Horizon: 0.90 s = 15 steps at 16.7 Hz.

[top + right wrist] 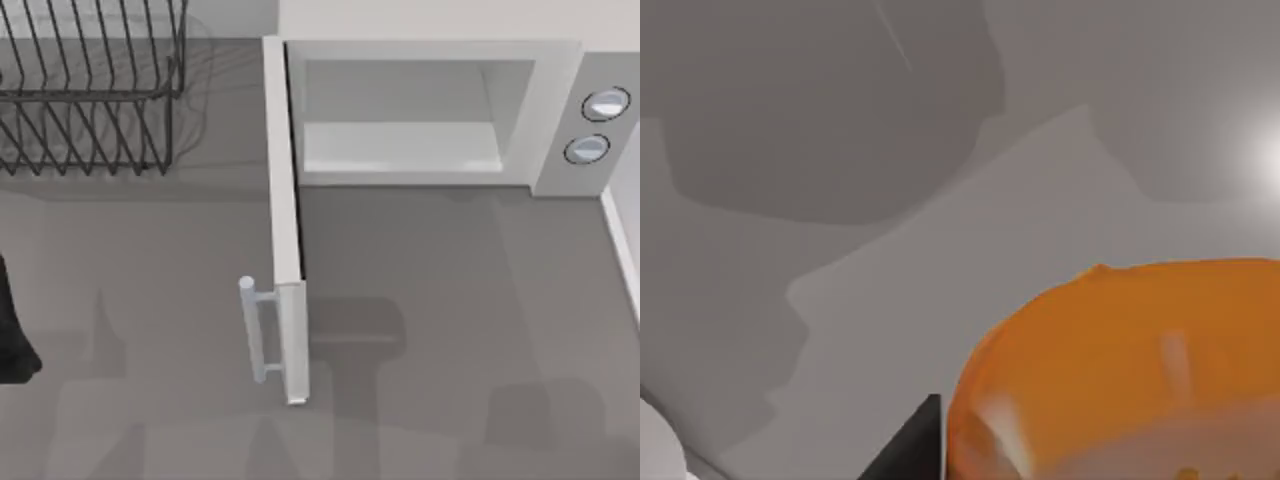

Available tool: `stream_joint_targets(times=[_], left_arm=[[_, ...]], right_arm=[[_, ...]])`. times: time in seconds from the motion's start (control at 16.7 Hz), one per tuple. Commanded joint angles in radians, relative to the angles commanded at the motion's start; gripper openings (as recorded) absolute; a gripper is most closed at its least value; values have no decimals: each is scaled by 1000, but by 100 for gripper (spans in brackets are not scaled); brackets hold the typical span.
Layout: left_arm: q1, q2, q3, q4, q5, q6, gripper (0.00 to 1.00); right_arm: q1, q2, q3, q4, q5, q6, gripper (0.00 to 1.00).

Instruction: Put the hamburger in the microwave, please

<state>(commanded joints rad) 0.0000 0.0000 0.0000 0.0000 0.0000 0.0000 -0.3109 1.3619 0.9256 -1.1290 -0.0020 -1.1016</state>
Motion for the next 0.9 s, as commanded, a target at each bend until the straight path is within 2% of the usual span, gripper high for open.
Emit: stream_joint_targets(times=[0.48,0.66,0.9], left_arm=[[0,0,0,0,0,0,100],[0,0,0,0,0,0,100],[0,0,0,0,0,0,100]], right_arm=[[33,16,26,20,11,33,0],[143,101,78,147,51,142,0],[362,297,158,455,139,380,0]])
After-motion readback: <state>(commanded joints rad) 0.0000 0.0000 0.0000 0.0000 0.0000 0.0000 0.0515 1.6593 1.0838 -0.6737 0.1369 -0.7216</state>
